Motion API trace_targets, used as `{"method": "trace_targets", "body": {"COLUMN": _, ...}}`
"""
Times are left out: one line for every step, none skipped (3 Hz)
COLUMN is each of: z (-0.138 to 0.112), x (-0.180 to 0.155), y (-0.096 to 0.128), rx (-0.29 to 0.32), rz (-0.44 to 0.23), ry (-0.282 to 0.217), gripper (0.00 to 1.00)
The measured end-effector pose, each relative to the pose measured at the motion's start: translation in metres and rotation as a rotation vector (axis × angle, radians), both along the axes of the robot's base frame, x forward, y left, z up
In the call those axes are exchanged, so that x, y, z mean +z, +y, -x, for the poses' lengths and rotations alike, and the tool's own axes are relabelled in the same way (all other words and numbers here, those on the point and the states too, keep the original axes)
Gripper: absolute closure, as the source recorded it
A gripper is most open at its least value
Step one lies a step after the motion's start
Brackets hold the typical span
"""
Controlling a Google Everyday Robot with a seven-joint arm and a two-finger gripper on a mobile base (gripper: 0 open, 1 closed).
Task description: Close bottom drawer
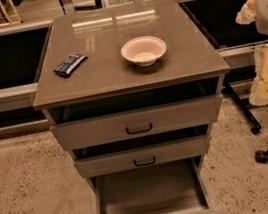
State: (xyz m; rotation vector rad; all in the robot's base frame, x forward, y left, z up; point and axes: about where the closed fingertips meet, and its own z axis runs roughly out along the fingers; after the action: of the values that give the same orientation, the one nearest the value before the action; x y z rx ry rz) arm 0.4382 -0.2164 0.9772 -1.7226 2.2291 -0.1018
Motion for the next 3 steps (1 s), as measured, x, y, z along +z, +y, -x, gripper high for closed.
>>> {"method": "trace_targets", "body": {"z": 0.0, "x": 0.0, "y": 0.0, "rx": 0.0, "rz": 0.0, "ry": 0.0, "gripper": 0.0}}
{"method": "trace_targets", "body": {"z": -0.001, "x": -0.017, "y": -0.002, "rx": 0.016, "rz": -0.052, "ry": -0.008, "gripper": 0.0}}
{"method": "trace_targets", "body": {"z": 0.007, "x": -0.1, "y": -0.009, "rx": 0.059, "rz": -0.222, "ry": 0.024, "gripper": 0.0}}
